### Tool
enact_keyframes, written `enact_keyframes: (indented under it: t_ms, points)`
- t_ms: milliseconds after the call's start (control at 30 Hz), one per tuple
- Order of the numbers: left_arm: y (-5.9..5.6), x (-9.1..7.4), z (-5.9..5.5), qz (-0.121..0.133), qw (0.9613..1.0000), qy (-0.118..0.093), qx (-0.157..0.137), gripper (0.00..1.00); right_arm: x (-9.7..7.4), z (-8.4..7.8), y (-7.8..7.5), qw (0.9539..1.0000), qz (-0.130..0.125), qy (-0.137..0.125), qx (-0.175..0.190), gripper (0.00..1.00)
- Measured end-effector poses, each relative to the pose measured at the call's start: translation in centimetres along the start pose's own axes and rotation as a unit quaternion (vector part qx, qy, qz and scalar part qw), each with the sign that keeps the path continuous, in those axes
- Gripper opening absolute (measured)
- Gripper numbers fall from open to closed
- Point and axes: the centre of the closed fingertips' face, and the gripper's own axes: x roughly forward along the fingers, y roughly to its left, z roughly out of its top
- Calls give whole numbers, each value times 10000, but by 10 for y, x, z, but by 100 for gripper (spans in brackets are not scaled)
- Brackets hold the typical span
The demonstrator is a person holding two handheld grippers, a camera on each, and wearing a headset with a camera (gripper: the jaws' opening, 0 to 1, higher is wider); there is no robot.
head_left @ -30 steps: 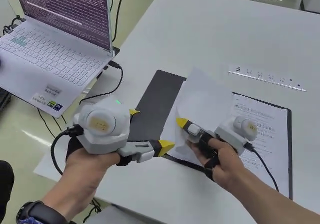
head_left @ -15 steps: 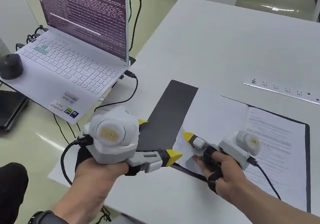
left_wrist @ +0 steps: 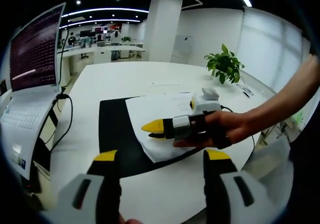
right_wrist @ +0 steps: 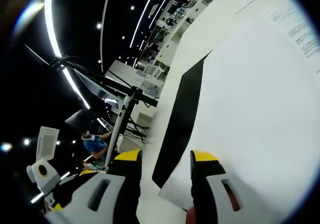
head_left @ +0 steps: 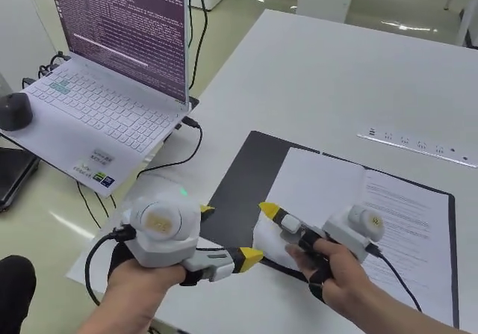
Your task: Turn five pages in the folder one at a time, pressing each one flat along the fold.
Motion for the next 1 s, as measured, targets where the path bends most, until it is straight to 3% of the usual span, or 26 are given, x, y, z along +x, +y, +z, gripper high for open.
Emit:
enact_keyframes:
  t_ms: [200,300,600,1000]
  points:
    - [2,4,-1,25,10000,-21,-60,60,-21,2,0,9988,-125,87,-460,39]
    - [3,6,-2,16,10000,-19,-54,56,-38,0,-7,9943,-379,223,-970,38]
    - [2,14,-3,-34,10000,15,-66,47,-81,9,-9,9922,-535,-36,-1125,38]
    - [-1,31,3,-228,9997,86,63,28,-117,26,-13,9908,-666,-391,-1110,37]
